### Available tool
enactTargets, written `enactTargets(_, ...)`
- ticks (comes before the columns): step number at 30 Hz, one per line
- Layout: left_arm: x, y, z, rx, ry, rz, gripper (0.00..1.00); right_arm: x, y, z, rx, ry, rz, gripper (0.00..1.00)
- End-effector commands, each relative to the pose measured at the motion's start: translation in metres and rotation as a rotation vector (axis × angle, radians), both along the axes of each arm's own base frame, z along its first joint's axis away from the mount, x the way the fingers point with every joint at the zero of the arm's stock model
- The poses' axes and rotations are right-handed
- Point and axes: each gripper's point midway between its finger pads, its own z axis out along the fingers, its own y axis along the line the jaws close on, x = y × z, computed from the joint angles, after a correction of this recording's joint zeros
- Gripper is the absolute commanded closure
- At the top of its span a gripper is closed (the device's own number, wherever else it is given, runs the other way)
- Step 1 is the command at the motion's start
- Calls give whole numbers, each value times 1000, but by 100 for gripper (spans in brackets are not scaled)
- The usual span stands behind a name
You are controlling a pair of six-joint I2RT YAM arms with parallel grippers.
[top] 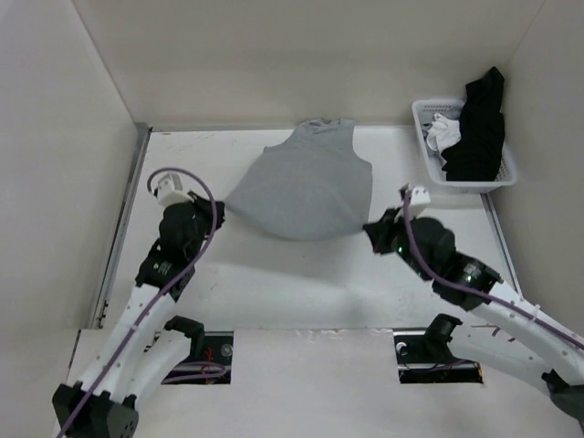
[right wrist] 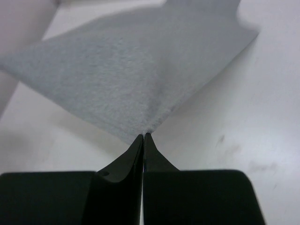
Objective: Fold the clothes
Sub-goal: Flatten the tank top out, then fold the tank top
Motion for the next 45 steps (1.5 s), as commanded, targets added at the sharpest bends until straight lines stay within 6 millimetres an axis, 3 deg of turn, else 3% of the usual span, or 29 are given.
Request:
enactTargets(1,-44,16,-25,2,26,34,100,-47,16,-38,124,95,32,100)
enactTargets(4,-86,21,-65,-17,131,17,100,-97,25,-98,111,269,104,100)
enactTargets(6,-106,21,-82,-36,199,9,100,-126,29,-124,126,374,145,100)
enactTargets(8,-116,19,-91,-37,240,-4,100,-145,30,-134,139,436,167,100)
enactTargets(10,-114,18,-89,-39,236,-1,100,-153,31,-136,145,457,170,100)
enactTargets(12,-98,15,-80,-38,203,8,100,-142,33,-134,139,425,140,100)
enactTargets(16,-31,2,-59,-22,125,38,100,-81,35,-111,124,312,57,100)
enactTargets(19,20,-6,-45,-43,91,64,100,-13,24,-90,139,212,-17,100)
enactTargets(24,111,-4,-26,-65,66,138,100,97,-1,-69,168,168,-99,100)
enactTargets(27,163,-10,-28,-95,87,122,100,147,-4,-68,153,189,-109,100)
enactTargets(29,202,-16,-42,-86,125,107,96,182,-2,-74,152,211,-113,99)
enactTargets(30,218,-15,-54,-79,155,113,91,200,-1,-78,149,219,-116,94)
enactTargets(32,240,-11,-83,-52,226,124,76,232,0,-88,147,236,-137,73)
enactTargets(33,242,-8,-95,-53,260,129,72,244,3,-94,155,246,-136,61)
enactTargets(35,234,-1,-110,-57,296,146,64,254,4,-106,151,271,-150,49)
enactTargets(37,216,6,-113,-56,290,157,59,244,2,-116,161,292,-165,47)
enactTargets(39,183,11,-113,-54,273,161,60,220,0,-125,161,297,-170,49)
enactTargets(41,139,8,-119,-45,252,156,63,184,9,-136,156,287,-150,60)
enactTargets(44,80,8,-145,-36,277,157,64,128,15,-152,173,289,-147,95)
enactTargets(45,68,7,-152,-40,295,148,65,111,16,-157,180,299,-142,99)
